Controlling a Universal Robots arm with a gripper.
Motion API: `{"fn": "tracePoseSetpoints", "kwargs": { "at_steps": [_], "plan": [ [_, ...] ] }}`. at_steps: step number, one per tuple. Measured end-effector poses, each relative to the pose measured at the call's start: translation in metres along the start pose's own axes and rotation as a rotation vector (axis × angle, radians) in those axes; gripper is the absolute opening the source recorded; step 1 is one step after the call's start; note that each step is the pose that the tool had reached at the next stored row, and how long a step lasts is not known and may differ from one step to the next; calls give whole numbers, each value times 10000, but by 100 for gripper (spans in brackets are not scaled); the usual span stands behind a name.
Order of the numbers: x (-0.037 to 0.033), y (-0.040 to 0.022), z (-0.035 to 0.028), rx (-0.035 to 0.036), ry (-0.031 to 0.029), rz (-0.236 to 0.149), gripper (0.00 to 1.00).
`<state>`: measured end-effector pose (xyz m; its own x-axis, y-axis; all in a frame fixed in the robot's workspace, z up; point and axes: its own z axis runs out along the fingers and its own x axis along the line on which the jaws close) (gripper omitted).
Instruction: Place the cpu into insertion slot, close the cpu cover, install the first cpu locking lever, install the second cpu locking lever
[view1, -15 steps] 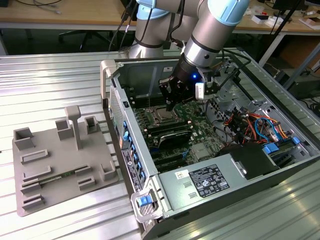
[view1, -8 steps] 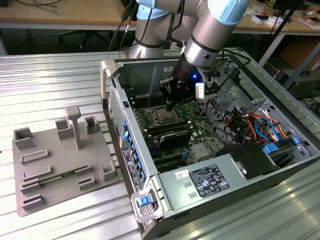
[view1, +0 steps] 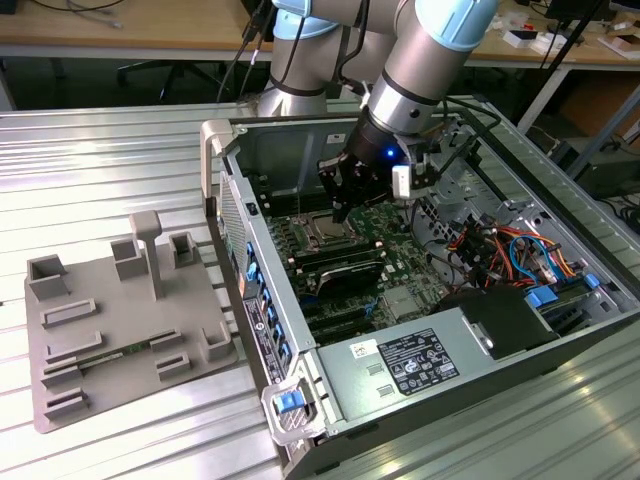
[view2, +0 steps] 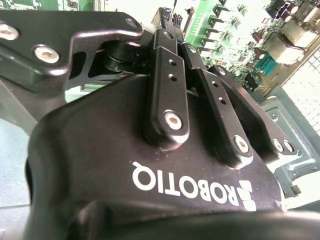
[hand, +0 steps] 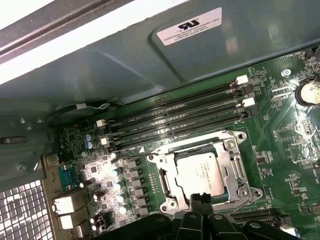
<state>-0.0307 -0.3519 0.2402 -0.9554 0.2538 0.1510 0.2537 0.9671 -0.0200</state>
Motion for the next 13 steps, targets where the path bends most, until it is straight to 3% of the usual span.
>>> {"fn": "tracePoseSetpoints", "kwargs": {
  "at_steps": [13],
  "plan": [
    [0,0,0,34,-2,-318,11]
  ]
}}
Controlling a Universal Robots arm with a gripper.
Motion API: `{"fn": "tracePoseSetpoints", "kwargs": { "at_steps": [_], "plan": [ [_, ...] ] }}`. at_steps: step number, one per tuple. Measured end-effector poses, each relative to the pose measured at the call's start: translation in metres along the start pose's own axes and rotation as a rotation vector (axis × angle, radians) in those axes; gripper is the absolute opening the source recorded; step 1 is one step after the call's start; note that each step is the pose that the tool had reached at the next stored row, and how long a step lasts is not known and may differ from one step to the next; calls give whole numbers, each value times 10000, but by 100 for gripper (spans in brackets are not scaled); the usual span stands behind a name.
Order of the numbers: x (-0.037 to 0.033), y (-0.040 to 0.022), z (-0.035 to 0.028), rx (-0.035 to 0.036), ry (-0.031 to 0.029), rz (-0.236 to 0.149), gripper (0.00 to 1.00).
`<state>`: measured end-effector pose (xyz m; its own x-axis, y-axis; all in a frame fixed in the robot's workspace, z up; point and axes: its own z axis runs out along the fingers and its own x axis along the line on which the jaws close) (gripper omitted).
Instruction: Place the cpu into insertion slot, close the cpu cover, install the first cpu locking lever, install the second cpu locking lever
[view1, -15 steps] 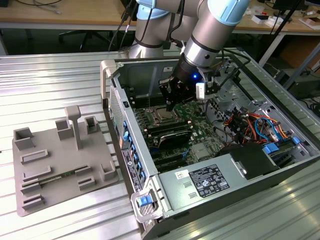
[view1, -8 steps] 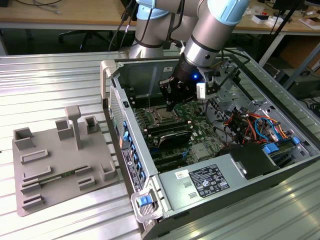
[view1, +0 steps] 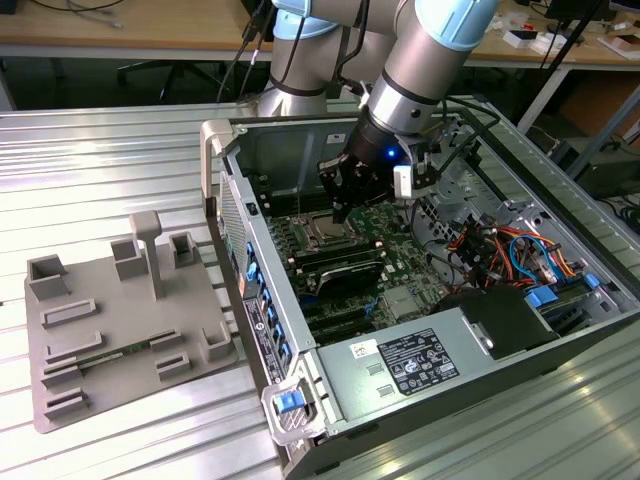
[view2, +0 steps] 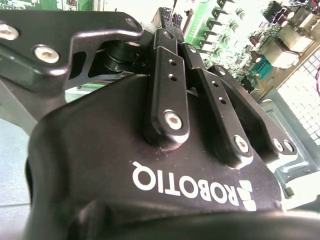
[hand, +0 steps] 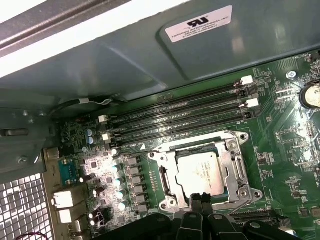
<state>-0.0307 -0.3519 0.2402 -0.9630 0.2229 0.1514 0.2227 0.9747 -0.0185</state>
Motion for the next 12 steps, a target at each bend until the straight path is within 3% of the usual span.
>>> {"fn": "tracePoseSetpoints", "kwargs": {
  "at_steps": [12],
  "plan": [
    [0,0,0,7,0,-166,11]
  ]
}}
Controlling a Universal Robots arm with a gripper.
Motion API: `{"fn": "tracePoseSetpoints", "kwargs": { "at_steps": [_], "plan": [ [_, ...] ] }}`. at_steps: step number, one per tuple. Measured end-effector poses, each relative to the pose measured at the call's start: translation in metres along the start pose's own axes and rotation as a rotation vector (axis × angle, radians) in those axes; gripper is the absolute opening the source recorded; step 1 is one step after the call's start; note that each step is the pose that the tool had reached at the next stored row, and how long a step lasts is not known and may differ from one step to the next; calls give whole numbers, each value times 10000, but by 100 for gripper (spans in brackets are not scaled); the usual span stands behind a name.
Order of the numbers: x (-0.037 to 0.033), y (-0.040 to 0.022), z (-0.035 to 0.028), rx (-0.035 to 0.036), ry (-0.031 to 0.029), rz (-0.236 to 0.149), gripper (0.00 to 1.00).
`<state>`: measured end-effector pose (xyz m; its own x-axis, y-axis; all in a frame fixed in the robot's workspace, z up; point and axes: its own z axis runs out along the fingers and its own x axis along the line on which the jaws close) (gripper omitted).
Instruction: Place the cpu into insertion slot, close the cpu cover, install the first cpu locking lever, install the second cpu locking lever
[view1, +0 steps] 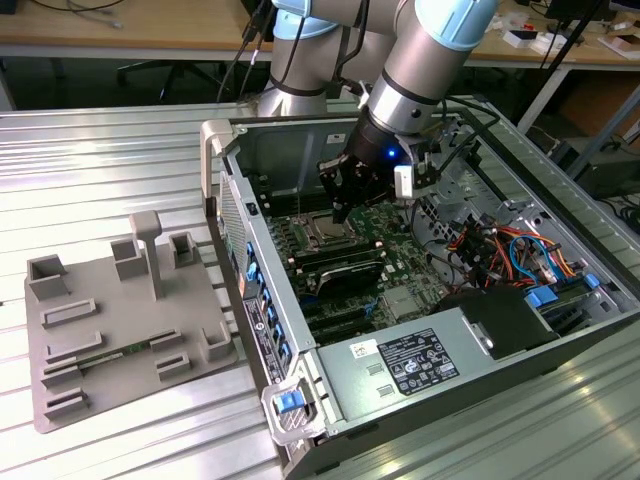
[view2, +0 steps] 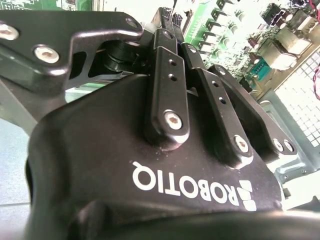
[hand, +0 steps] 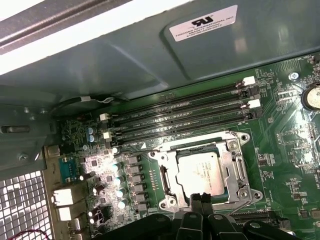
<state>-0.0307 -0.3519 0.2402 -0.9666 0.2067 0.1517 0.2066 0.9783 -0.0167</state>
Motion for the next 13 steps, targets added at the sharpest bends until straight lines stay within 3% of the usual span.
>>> {"fn": "tracePoseSetpoints", "kwargs": {
  "at_steps": [13],
  "plan": [
    [0,0,0,8,1,-142,11]
  ]
}}
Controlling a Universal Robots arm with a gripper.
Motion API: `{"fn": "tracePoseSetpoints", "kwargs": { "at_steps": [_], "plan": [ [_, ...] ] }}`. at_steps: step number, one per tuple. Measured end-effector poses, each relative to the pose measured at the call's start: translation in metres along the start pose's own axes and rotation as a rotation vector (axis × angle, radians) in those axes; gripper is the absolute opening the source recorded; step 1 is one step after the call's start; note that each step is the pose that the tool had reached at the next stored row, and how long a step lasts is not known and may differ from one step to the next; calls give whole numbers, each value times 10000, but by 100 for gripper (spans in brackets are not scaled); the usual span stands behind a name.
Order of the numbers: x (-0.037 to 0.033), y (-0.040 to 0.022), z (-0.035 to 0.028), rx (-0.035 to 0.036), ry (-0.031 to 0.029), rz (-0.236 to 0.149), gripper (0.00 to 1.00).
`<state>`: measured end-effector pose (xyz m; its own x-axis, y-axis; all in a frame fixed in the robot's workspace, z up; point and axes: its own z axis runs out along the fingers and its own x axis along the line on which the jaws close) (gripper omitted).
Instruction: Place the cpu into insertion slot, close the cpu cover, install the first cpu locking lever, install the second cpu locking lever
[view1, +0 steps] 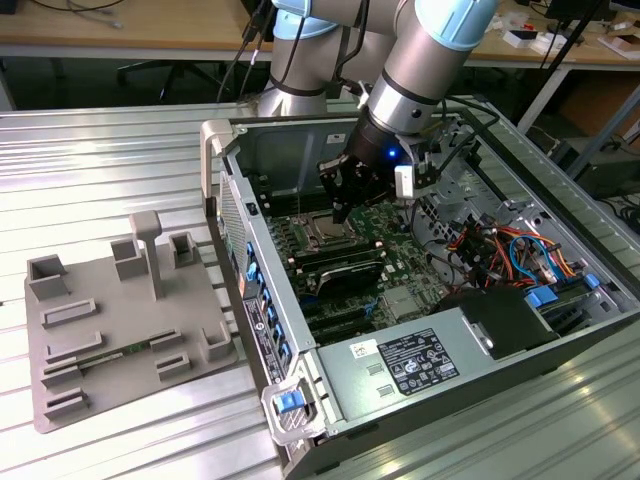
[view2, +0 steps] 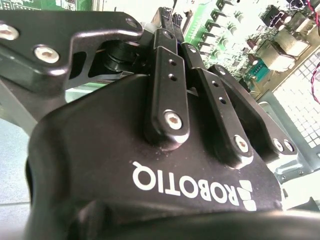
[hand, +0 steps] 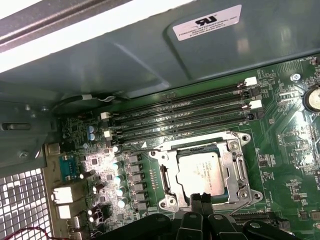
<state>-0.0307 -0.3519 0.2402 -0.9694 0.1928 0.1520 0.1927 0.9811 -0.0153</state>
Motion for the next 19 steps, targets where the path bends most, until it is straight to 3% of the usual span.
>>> {"fn": "tracePoseSetpoints", "kwargs": {
  "at_steps": [19],
  "plan": [
    [0,0,0,-4,4,-223,11]
  ]
}}
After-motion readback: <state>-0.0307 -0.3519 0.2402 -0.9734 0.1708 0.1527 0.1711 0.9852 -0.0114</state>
